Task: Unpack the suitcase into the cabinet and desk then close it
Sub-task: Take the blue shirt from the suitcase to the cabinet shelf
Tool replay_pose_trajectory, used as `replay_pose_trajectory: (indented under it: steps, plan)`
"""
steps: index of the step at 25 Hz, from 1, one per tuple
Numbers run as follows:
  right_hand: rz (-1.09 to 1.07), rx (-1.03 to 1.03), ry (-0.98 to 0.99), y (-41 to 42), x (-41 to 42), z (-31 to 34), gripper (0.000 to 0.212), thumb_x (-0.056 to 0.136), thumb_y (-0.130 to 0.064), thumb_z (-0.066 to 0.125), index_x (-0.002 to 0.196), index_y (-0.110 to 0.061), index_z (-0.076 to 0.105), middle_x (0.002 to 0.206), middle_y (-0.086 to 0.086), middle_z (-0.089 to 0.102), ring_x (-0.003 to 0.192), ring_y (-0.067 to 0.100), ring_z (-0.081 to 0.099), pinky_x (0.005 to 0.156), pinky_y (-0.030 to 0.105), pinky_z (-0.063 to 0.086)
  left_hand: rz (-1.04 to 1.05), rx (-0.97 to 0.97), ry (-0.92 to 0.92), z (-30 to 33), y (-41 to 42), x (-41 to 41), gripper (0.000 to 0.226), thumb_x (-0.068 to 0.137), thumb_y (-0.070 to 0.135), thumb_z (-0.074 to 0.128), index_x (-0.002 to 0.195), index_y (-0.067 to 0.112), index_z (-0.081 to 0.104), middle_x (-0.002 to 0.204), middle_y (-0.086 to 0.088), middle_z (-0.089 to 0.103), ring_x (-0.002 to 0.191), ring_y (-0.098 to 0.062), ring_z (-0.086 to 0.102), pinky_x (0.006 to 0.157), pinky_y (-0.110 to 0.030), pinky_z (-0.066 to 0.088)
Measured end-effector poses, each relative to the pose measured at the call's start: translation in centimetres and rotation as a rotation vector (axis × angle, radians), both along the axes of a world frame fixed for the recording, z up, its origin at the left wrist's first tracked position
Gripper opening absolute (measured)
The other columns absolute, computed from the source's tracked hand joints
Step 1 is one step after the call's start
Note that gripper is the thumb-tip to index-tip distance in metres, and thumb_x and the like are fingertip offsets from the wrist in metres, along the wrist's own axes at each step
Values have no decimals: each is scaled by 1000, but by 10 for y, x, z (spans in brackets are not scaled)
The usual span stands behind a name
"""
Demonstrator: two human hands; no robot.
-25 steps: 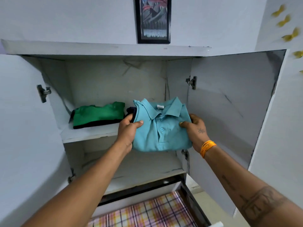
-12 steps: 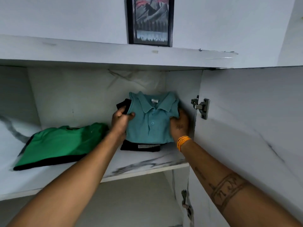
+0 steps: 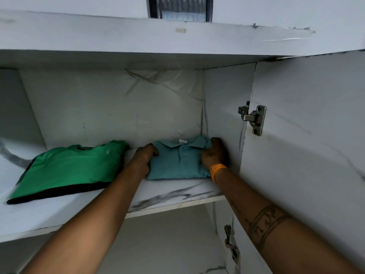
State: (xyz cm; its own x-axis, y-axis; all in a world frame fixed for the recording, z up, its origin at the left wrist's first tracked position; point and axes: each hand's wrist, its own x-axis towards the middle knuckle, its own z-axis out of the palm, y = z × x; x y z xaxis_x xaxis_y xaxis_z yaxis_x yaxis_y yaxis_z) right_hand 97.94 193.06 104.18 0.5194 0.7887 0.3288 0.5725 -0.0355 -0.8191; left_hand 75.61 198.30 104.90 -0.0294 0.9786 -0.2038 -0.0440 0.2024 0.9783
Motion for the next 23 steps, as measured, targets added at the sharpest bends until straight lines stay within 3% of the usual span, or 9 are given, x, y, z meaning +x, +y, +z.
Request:
replay_pose_trajectory:
  steps: [2, 4, 8, 10, 13, 15, 18, 20, 23]
  plan:
    - [7, 20, -90, 8, 1, -1, 33, 91, -14, 61, 124, -12, 65, 123, 17, 69, 113, 39, 64, 89, 38, 53, 30, 69, 147, -3, 11, -1, 38, 79, 6, 65, 116, 9, 73, 117, -18, 71, 106, -34, 67, 97, -47, 58]
    - [34, 58, -193, 16, 4, -3, 38, 86, -6, 62, 123, -11, 70, 119, 19, 70, 111, 41, 65, 92, 40, 55, 50, 146, 250, -21, 39, -2, 43, 69, 19, 66, 110, 11, 75, 109, -17, 75, 100, -33, 70, 94, -49, 60]
    - [20, 23, -380, 35, 8, -8, 29, 82, 0, 60, 106, -2, 76, 112, 24, 69, 107, 44, 64, 95, 40, 51, 18, 173, 243, -33, 63, 2, 63, 59, 20, 59, 119, 10, 70, 113, -15, 73, 103, -31, 68, 91, -36, 59]
    - [-14, 21, -440, 37, 5, -9, 22, 81, -1, 58, 94, -1, 76, 106, 24, 69, 102, 44, 65, 90, 40, 52, 20, 186, 243, -24, 48, 5, 69, 59, 20, 63, 127, 12, 68, 121, -13, 72, 107, -31, 67, 96, -38, 58]
    - [-11, 193, -494, 31, 2, -10, 23, 74, -8, 60, 90, -4, 75, 101, 21, 70, 96, 44, 65, 87, 43, 55, 84, 201, 271, -10, 20, 0, 65, 74, 17, 82, 136, 9, 63, 123, -6, 68, 112, -28, 66, 96, -35, 56]
    - [-6, 319, -489, 18, -5, -4, 26, 76, -13, 59, 95, -5, 75, 105, 18, 70, 99, 41, 64, 89, 42, 55, 128, 232, 260, -10, 7, -7, 56, 89, 13, 77, 141, 11, 58, 121, -2, 63, 107, -25, 64, 90, -30, 54]
    - [68, 389, -237, -11, -33, 13, 22, 87, -8, 65, 107, -7, 75, 115, 14, 69, 106, 32, 65, 90, 31, 52, 163, 329, 180, -2, -29, -20, 52, 93, 14, 71, 143, 17, 56, 114, -1, 67, 95, -19, 63, 86, -31, 55]
    - [157, 373, 27, -37, -59, 21, 19, 89, -7, 67, 106, -9, 76, 109, 8, 74, 101, 23, 68, 89, 27, 53, 118, 406, 130, 5, -63, -36, 45, 94, 14, 69, 137, 21, 59, 108, 1, 69, 95, -16, 66, 89, -38, 57]
    - [356, 290, 381, -95, -107, 20, 11, 91, -12, 67, 90, -17, 77, 91, 4, 77, 92, 23, 72, 84, 36, 58, 23, 494, 57, 10, -130, -69, 25, 97, 11, 66, 119, 20, 69, 109, -6, 77, 98, -22, 74, 81, -39, 61]
